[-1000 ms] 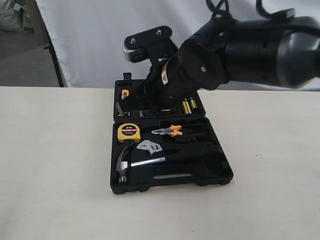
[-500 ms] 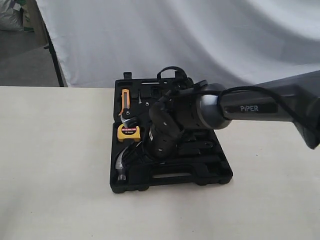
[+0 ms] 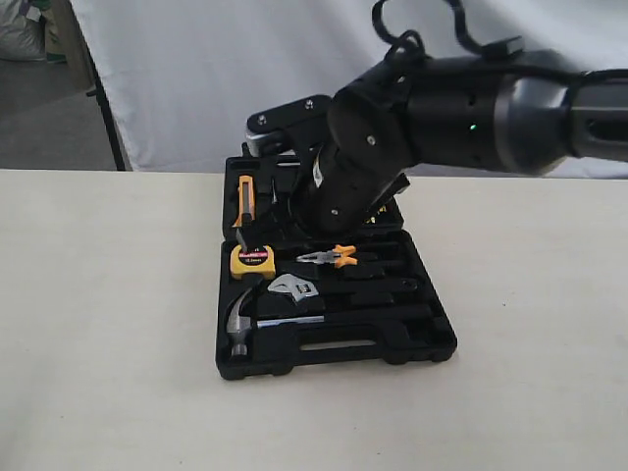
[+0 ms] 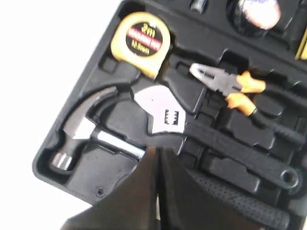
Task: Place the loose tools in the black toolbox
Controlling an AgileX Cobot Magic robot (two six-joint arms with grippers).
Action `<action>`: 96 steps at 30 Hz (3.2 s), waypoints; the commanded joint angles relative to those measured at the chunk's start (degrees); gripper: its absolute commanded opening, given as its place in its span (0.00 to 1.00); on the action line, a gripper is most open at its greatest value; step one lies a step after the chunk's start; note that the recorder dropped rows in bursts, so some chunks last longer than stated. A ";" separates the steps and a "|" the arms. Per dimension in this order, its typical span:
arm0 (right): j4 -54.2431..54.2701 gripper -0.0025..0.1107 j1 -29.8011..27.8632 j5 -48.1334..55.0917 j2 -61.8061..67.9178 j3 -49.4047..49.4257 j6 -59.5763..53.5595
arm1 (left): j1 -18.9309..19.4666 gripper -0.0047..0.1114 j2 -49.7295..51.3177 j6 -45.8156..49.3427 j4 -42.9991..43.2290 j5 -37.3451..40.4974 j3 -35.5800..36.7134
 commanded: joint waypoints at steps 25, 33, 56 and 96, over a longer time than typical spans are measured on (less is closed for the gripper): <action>-1.97 0.02 -0.22 6.66 -30.95 20.09 -0.25 | 1.45 0.05 -0.18 -0.27 0.25 -0.41 -0.15; -0.91 0.02 -0.22 -37.03 -40.66 54.47 8.69 | 1.45 0.05 -0.18 -0.27 0.25 -0.41 -0.15; -1.27 0.02 -4.78 -55.72 -80.33 83.17 9.36 | 1.45 0.05 -0.18 -0.27 0.25 -0.41 -0.15; 16.27 0.02 -35.59 -28.34 -106.29 83.17 -12.10 | 1.45 0.05 -0.18 -0.27 0.25 -0.41 -0.15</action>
